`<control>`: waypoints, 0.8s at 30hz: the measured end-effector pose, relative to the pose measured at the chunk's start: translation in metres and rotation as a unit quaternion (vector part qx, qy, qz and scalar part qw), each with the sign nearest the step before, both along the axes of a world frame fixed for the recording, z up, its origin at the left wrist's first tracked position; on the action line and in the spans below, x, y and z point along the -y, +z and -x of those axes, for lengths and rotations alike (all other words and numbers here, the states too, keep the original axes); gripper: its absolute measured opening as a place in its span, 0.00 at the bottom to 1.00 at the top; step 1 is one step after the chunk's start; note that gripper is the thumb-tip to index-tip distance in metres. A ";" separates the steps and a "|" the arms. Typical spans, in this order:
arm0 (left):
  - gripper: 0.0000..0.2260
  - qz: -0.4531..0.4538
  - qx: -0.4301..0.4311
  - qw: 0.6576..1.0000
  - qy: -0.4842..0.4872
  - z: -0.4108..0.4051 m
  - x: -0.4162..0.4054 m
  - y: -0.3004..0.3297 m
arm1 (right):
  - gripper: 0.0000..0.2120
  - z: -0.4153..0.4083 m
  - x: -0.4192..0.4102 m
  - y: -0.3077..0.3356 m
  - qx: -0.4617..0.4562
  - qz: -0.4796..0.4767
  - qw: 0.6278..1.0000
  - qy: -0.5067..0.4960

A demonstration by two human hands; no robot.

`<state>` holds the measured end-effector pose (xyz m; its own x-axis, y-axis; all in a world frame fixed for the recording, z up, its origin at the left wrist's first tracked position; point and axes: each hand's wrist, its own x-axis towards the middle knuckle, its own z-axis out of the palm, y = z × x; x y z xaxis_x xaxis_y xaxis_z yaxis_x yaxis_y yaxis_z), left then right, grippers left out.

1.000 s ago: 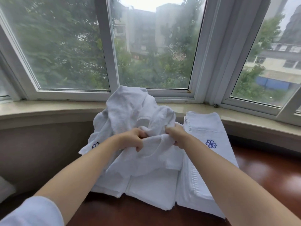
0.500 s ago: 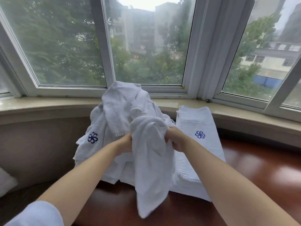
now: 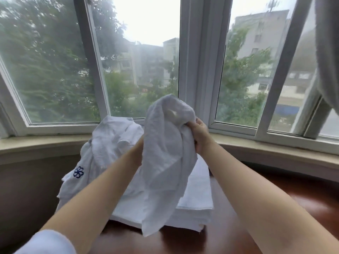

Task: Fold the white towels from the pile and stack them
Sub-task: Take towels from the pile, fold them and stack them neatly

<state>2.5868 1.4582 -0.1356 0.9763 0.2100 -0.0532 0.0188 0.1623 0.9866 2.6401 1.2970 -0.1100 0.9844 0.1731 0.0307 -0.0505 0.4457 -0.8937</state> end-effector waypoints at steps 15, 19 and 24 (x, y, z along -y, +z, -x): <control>0.08 -0.136 -0.005 0.964 -0.229 0.006 0.228 -0.107 | 0.11 0.054 0.232 -0.132 -0.075 -0.004 0.945 -0.319; 0.05 -0.256 -0.006 0.932 -0.258 0.020 0.241 -0.195 | 0.12 0.071 0.241 -0.227 -0.116 0.097 0.932 -0.330; 0.21 -0.277 0.018 0.931 -0.236 0.023 0.239 -0.287 | 0.15 0.072 0.229 -0.318 -0.101 0.170 0.922 -0.332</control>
<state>2.5639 1.2192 -0.4222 0.9656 -0.2585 -0.0291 -0.0766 -0.3896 0.9178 2.5681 1.0679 -0.4283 0.8569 -0.5037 -0.1096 -0.0477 0.1341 -0.9898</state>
